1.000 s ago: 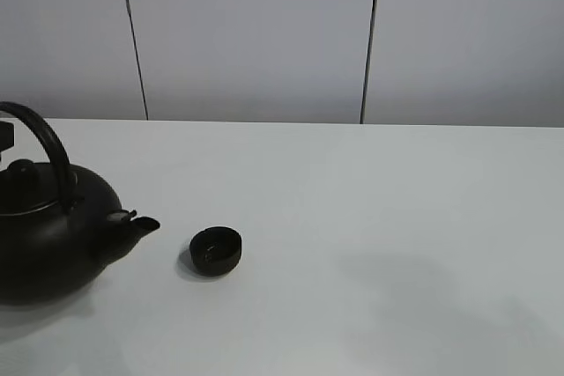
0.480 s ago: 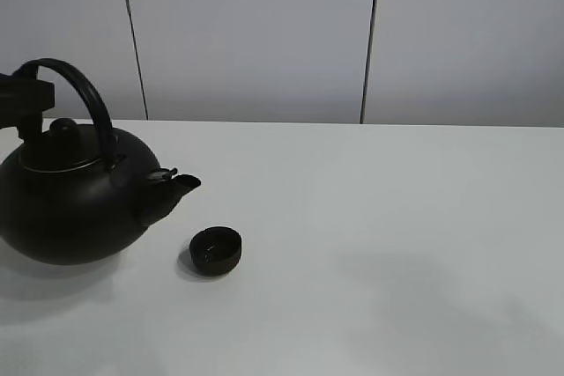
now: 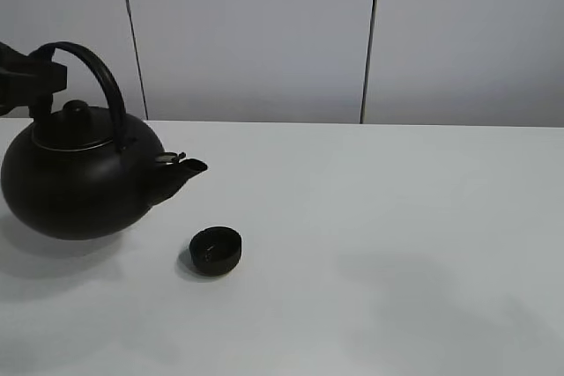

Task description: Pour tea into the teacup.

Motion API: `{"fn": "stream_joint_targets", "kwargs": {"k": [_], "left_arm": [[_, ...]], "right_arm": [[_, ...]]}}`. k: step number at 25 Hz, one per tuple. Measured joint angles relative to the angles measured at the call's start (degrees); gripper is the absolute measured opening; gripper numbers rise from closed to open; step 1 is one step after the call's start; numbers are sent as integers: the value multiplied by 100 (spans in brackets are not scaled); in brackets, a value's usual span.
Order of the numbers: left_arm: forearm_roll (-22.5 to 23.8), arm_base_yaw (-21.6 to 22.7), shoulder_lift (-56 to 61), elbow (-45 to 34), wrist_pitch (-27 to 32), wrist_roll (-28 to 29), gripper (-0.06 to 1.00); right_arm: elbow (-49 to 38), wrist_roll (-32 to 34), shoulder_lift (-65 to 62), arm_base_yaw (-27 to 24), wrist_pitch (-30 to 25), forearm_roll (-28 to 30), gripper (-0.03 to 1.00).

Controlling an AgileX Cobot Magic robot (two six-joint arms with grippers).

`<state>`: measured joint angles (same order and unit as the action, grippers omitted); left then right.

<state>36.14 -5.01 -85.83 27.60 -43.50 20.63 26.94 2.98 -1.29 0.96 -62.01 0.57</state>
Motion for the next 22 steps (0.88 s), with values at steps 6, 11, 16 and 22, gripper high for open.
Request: {"fn": "stream_joint_targets", "kwargs": {"k": [6, 11, 16, 22], "left_arm": [[-126, 0, -38, 121, 330, -153, 19], [-299, 0, -366, 140, 277, -159, 19], [-304, 0, -575, 140, 169, -171, 19], [-317, 0, -768, 161, -14, -300, 19]], "right_arm": [[0, 0, 0, 0, -7, -4, 49], [0, 0, 0, 0, -2, -4, 49], [0, 0, 0, 0, -2, -4, 49], [0, 0, 0, 0, -2, -4, 49]]}}
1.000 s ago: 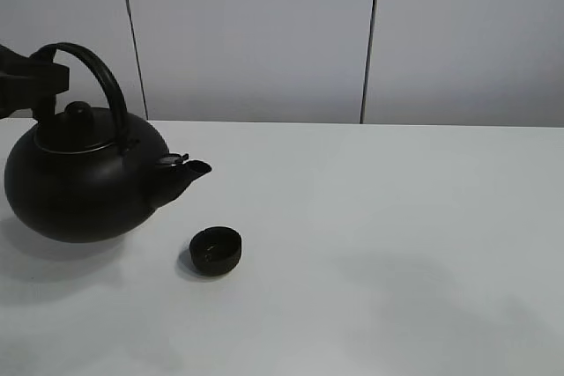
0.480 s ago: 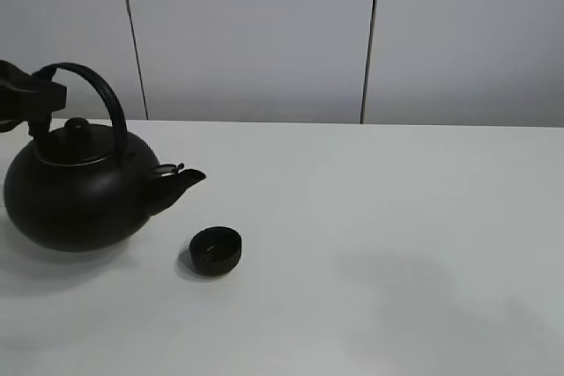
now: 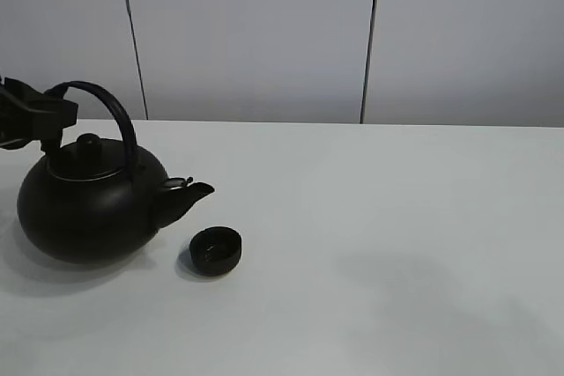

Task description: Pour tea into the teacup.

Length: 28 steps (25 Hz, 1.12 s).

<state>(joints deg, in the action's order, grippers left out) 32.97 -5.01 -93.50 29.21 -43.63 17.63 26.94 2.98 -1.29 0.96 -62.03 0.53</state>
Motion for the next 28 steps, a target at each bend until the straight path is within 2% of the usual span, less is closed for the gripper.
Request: {"fn": "stream_joint_targets", "kwargs": {"k": [9, 28], "left_arm": [[-69, -126, -37, 144, 46, -485, 19], [-69, -157, -37, 332, 341, -746, 18]], "right_arm": [[0, 0, 0, 0, 0, 0, 49], [0, 0, 0, 0, 4, 0, 49]]}}
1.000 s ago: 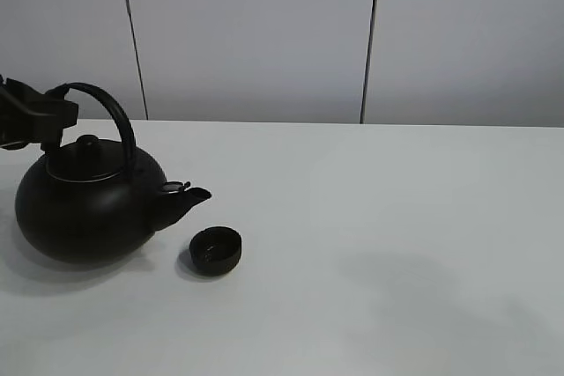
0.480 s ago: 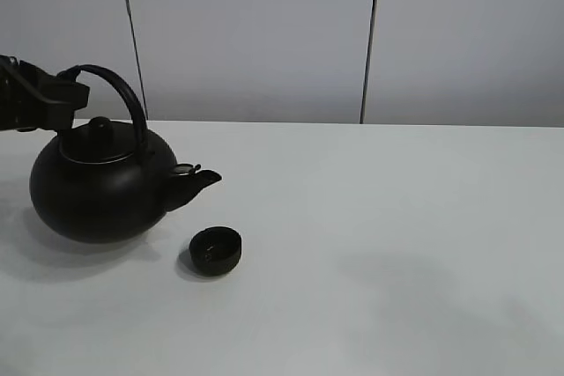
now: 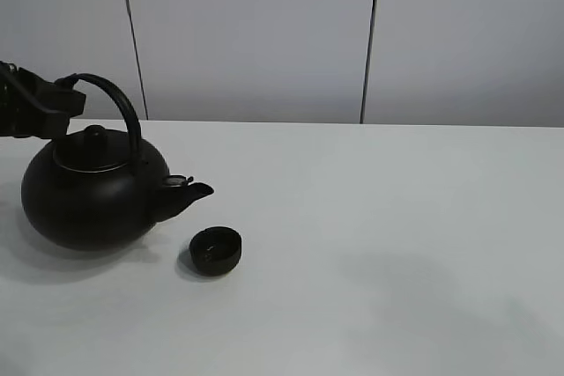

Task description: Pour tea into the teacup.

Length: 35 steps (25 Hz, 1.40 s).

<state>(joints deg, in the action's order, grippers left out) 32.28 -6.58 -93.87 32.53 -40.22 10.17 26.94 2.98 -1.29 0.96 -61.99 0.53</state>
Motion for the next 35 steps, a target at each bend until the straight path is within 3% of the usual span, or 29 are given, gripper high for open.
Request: {"fn": "stream_joint_targets", "kwargs": {"k": [35], "left_arm": [[-5, 0, 0, 0, 396, -871, 15]], "right_arm": [[0, 0, 0, 0, 0, 0, 49]]}}
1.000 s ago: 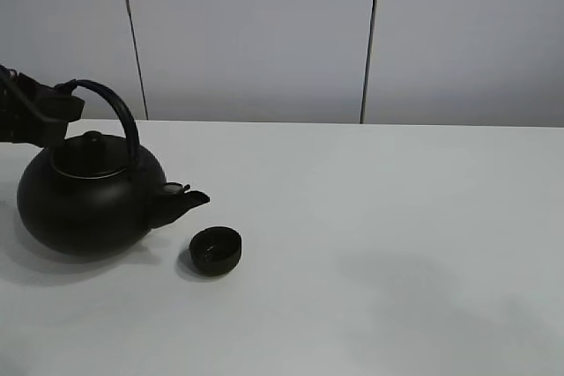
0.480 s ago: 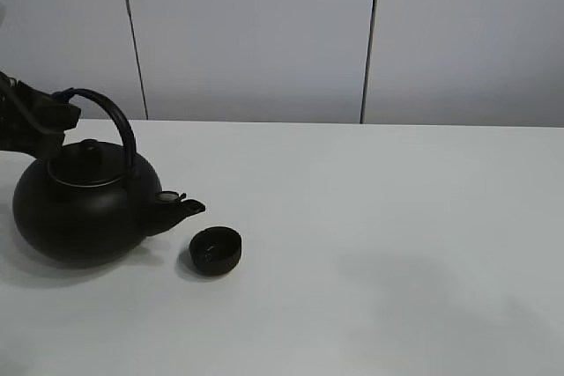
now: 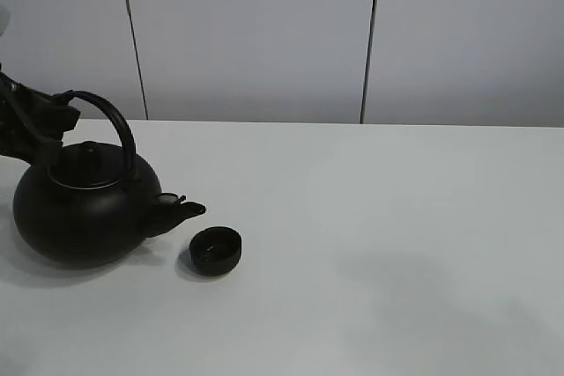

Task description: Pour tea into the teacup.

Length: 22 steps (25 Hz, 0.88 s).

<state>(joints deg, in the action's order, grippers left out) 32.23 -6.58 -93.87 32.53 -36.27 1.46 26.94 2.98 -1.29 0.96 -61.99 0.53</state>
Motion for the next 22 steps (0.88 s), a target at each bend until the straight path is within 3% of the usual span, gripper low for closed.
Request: {"fn": "stream_joint_targets", "kwargs": {"k": [8, 22], "left_arm": [[0, 0, 0, 0, 0, -385, 15], [0, 0, 0, 0, 26, -527, 14]], "right_arm": [[0, 0, 0, 0, 0, 0, 49], [0, 0, 0, 0, 2, 0, 49]]}}
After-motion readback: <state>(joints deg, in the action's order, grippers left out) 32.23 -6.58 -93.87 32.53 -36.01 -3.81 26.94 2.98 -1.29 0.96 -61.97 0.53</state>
